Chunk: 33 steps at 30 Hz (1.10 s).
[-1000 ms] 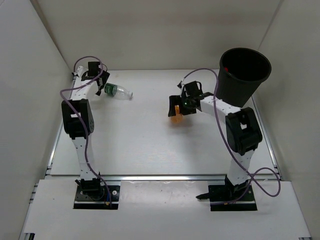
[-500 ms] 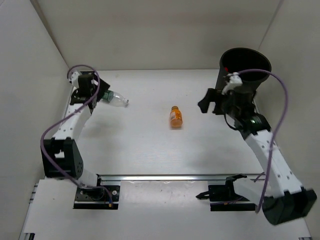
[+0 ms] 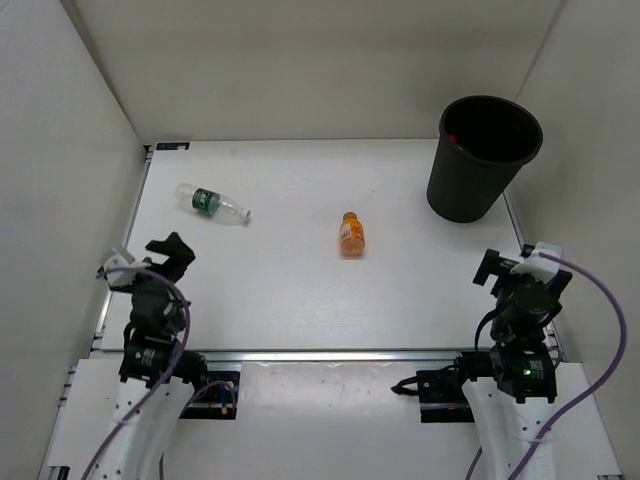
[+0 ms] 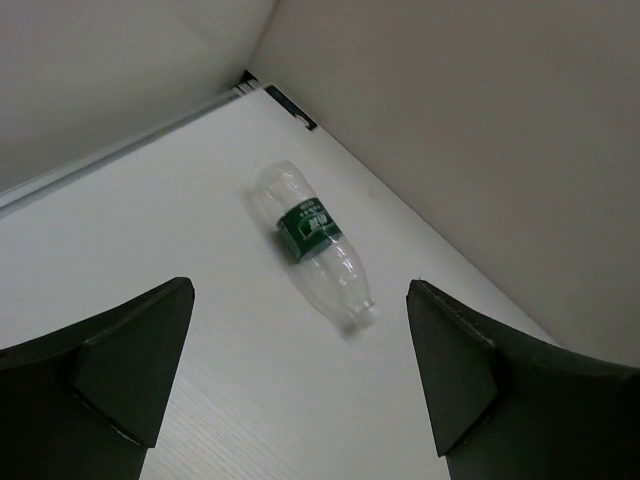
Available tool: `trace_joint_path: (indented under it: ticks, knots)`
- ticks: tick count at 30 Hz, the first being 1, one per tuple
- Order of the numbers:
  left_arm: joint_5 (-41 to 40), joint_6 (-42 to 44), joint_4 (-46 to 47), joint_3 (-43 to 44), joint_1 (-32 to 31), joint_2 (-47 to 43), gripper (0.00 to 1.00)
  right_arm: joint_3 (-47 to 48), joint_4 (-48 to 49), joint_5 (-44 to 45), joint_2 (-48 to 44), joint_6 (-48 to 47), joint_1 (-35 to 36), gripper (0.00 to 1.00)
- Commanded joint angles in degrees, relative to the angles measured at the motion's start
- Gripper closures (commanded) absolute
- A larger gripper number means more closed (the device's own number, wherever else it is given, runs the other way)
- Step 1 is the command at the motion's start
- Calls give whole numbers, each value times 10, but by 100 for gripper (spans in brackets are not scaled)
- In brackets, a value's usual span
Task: Put the plastic bottles in the bin
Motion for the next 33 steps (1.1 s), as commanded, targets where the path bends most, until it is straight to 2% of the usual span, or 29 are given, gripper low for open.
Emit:
trace_joint_path:
  ticks: [1, 2, 3, 4, 6, 8, 11, 13, 15, 17, 19, 20, 21, 22, 24, 26, 30, 32, 33]
  knots:
    - [-117, 36, 12, -75, -25, -110, 2, -82, 107, 109, -100, -43, 15, 1]
    - [-149, 29, 28, -104, -55, -156, 1, -102, 126, 141, -126, -46, 26, 1]
    - [-178, 54, 45, -112, -71, -162, 1, -99, 120, 165, -113, -22, 36, 1]
    - [-202, 73, 22, -92, -105, -128, 1, -97, 119, 187, -100, -8, 48, 1]
    - [-234, 97, -20, -83, -165, -89, 1, -119, 132, 165, -102, -36, 76, 1]
    - [-244, 164, 26, -113, -190, -98, 1, -154, 138, 178, -115, -41, 102, 1]
    - [-248, 193, 101, -170, -183, -168, 1, -176, 143, 244, -115, -29, 137, 1]
    - [-238, 234, 100, -181, -157, -131, 2, -195, 140, 271, -117, -29, 161, 0]
    - [-211, 276, 159, -198, -141, -129, 2, -223, 124, 289, -119, -32, 180, 1]
    - [-195, 316, 219, -246, -128, -168, 2, -226, 142, 291, -116, -23, 189, 1]
    - [-198, 348, 252, -254, -124, -143, 1, -259, 193, 299, -120, -65, 192, 1]
    - [-174, 374, 264, -261, -123, -146, 1, -270, 187, 318, -121, -23, 197, 0]
    - [-162, 394, 278, -266, -123, -151, 1, -313, 208, 362, -122, -26, 194, 1]
    - [-141, 397, 264, -268, -121, -160, 1, -366, 267, 408, -121, -34, 197, 0]
    - [-186, 375, 273, -265, -123, -155, 1, -369, 249, 435, -116, 12, 210, 0]
    - [-212, 359, 279, -265, -121, -160, 2, -380, 255, 454, -122, 10, 218, 1]
    - [-143, 396, 276, -265, -121, -162, 1, -386, 265, 451, -122, 1, 209, 1]
    - [-160, 370, 242, -250, -125, -157, 1, -384, 278, 436, -118, -4, 196, 1]
    - [-144, 332, 171, -224, -129, -157, 1, -386, 278, 443, -120, 1, 185, 1]
